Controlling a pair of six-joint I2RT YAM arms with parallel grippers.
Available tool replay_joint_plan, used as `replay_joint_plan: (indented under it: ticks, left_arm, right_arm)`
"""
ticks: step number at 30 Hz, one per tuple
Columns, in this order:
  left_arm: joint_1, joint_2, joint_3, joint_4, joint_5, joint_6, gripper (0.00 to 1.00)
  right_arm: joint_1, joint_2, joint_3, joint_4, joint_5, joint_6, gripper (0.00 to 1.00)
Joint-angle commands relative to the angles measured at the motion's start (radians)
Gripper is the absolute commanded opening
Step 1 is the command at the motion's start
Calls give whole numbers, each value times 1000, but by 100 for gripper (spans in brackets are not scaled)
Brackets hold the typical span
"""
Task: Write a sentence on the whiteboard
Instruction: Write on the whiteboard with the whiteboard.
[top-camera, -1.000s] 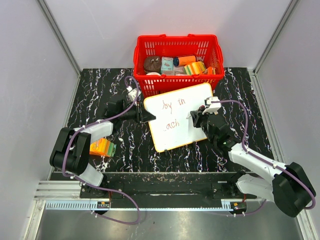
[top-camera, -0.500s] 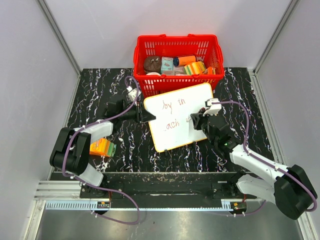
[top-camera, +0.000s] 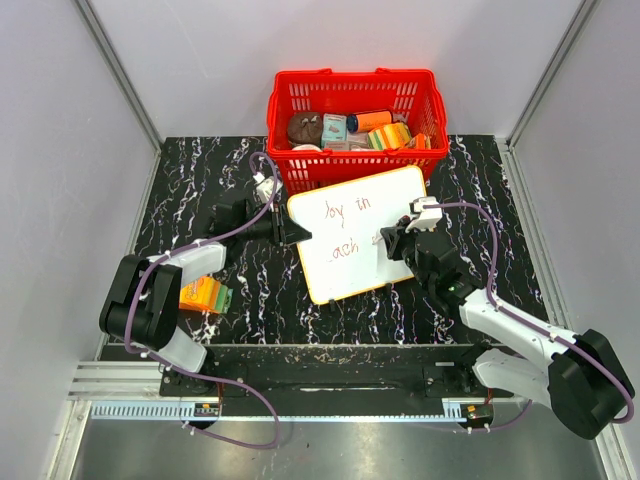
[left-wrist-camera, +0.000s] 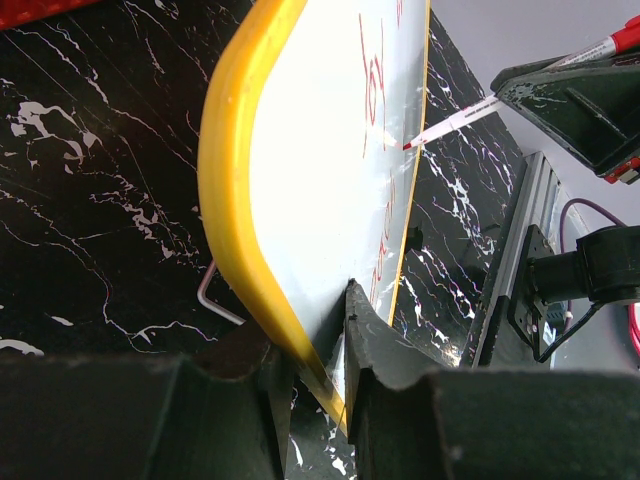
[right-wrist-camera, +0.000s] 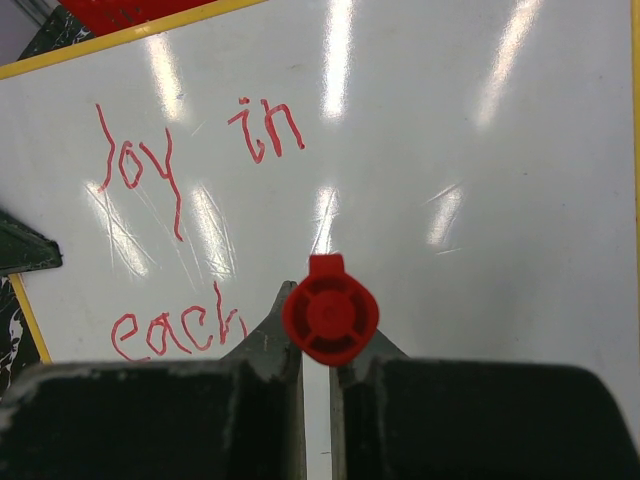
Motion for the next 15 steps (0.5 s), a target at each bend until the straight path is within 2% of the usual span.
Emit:
replay_joint_plan:
  ticks: [1,15]
  left_arm:
    - [-25,39,-4,-66,-137,190,0]
    - [-25,40,-4,-63,-136,190,0]
  right_arm:
    - [10,-7,33,24,39,-11,0]
    - [10,8,58,60,39,-17,0]
